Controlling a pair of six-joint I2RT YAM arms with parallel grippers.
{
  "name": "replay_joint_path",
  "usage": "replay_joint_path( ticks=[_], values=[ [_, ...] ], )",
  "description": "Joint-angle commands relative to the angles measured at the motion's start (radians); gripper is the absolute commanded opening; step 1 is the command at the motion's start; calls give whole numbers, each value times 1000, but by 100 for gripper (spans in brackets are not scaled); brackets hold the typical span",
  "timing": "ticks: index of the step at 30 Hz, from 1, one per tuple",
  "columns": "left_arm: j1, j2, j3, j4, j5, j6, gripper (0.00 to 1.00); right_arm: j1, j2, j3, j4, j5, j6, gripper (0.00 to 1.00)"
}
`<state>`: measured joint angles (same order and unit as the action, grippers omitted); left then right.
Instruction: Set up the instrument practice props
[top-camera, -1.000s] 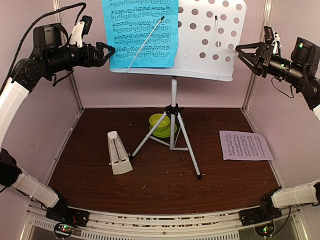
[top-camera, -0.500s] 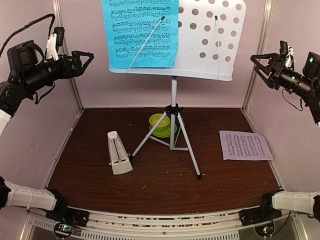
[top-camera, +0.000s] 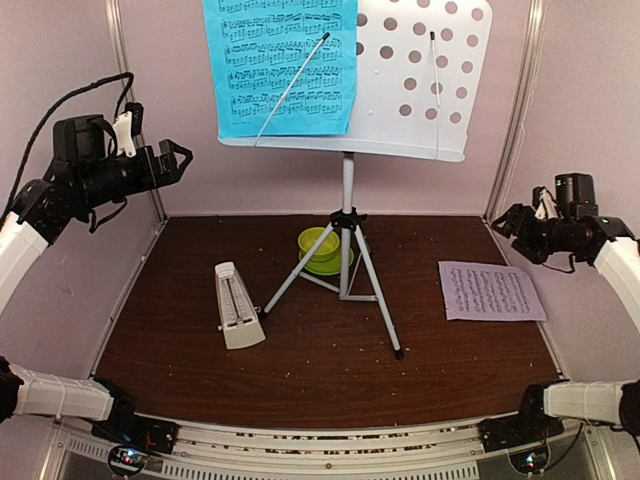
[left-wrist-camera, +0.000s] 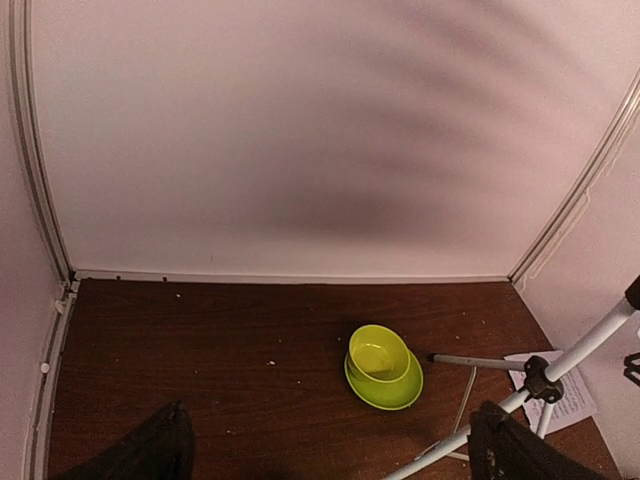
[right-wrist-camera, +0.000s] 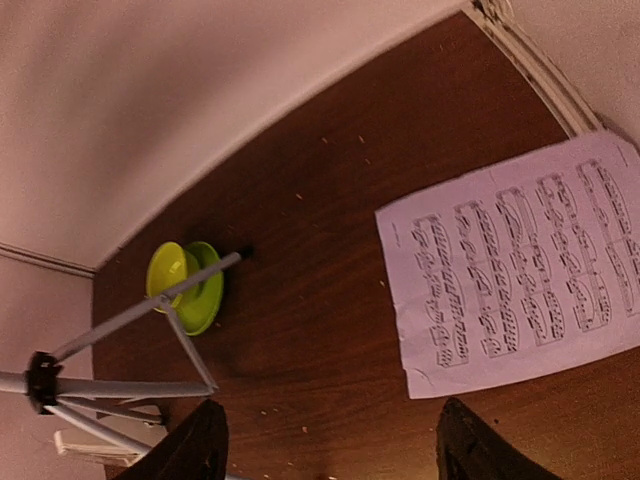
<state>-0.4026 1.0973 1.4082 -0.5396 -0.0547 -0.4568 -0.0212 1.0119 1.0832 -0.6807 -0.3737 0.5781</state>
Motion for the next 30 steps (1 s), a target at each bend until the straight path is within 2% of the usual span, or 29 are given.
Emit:
replay_joint_path(
  ticks=[1, 9, 23, 30],
  values=[
    [8, 27, -44, 87, 67, -19, 98, 44, 146, -48, -44, 67, -105, 73],
    [8, 42, -123, 106, 82, -22, 98, 187, 390, -12, -43, 247, -159, 71],
    [7, 67, -123, 110, 88, -16, 98, 280, 752, 153, -40, 338, -182, 69],
    [8, 84, -101, 103, 83, -2, 98, 289, 870, 199, -76, 369, -200, 59]
  ],
)
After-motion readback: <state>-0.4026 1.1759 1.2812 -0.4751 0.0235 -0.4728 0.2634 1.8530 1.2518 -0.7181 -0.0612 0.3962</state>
